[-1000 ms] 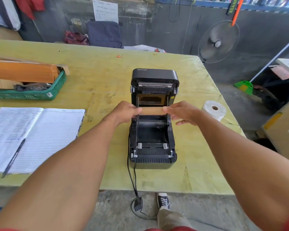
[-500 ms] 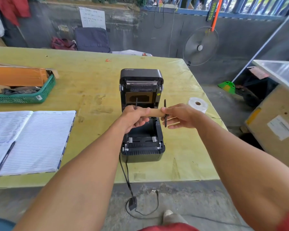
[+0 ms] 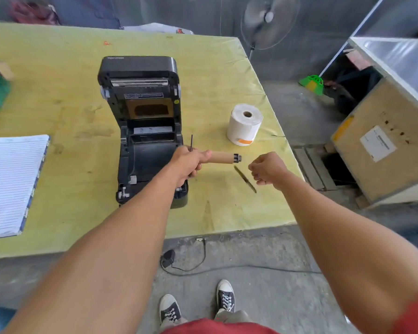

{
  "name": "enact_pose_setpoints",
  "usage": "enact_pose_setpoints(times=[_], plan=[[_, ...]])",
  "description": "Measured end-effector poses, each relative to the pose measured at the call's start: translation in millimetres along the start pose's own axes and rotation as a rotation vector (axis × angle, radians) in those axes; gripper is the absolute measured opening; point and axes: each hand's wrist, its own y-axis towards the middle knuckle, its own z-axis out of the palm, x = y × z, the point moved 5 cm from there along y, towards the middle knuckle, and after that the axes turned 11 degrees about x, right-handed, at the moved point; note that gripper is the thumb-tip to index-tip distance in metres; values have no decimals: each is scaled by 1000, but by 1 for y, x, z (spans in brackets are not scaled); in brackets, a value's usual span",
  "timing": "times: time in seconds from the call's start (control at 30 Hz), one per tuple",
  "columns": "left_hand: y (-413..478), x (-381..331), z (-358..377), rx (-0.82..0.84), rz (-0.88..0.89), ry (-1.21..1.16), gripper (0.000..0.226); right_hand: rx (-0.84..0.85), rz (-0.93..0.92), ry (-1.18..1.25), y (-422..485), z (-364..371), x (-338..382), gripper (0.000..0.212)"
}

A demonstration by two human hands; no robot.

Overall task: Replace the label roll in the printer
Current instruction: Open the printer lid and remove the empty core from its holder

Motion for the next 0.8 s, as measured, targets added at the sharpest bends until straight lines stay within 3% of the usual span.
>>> enact_pose_setpoints(times=[0.1, 0.2, 0.27, 0.33, 0.47, 0.67, 0.73, 0.8], plan=[[9, 13, 29, -37, -18, -9, 27, -147, 0, -245, 9, -3, -23, 22], [16, 28, 50, -94, -18, -23, 22, -170, -165, -411, 4, 30, -48, 44], [17, 38, 56, -110, -38, -34, 21, -154, -186, -617, 4, 54, -70, 42], [17, 42, 55, -135, -51, -46, 21, -157, -206, -676, 6, 62, -82, 36], [22, 35, 50, -154, -51, -45, 23, -96, -208, -504, 22, 44, -70, 25], [34, 36, 56, -197, -66, -80, 34, -121, -42, -191, 39, 3, -70, 23], [36, 37, 62, -196, -71, -91, 33, -132, 21, -152, 41, -7, -77, 16], [37, 40, 66, -196, -71, -99, 29, -143, 84, -141, 43, -13, -87, 23]])
